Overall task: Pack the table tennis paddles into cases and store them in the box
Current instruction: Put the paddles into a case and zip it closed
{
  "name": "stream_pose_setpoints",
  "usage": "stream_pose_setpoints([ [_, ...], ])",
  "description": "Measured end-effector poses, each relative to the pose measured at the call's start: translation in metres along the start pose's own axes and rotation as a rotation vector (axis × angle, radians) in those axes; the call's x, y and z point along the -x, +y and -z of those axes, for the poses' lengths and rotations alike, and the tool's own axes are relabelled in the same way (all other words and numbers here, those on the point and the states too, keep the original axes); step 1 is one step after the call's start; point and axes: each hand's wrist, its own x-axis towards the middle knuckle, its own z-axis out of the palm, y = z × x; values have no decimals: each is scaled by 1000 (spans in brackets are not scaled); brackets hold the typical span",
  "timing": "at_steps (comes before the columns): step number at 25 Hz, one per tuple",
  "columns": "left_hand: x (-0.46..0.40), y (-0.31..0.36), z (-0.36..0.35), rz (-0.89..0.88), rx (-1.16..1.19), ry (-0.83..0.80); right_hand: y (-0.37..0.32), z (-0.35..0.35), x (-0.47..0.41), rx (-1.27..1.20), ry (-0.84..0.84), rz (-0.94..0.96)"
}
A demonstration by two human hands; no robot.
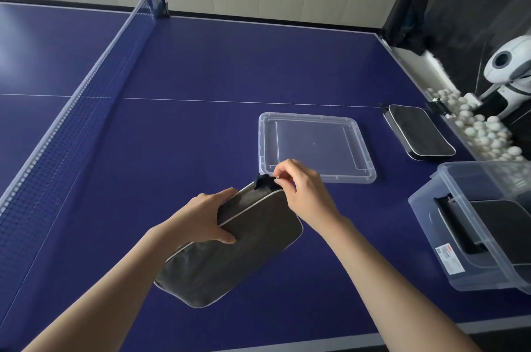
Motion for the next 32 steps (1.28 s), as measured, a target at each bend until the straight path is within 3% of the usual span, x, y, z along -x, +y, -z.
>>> stream_pose_setpoints([
  [4, 2, -5, -5, 11, 142, 22, -2, -3, -4, -23, -8, -31],
  [7, 8, -11, -12, 84, 442, 107, 1, -6, -2, -139, 63, -164],
  [11, 22, -18, -15, 133, 1013, 180, 6, -10, 19, -337, 118, -532],
  [15, 26, -21, -16, 174, 1275, 230, 3, -21, 42, -823, -65, -913],
  [17, 25, -22, -15, 169, 1322, 224, 1, -24, 45, -983, -129, -944],
  [20, 19, -23, -14, 154, 1333, 168, -2, -21, 44, -997, -108, -937],
  [32, -43, 53, -33, -33, 1241, -199, 21, 50, 104, -884, 314, -1018],
])
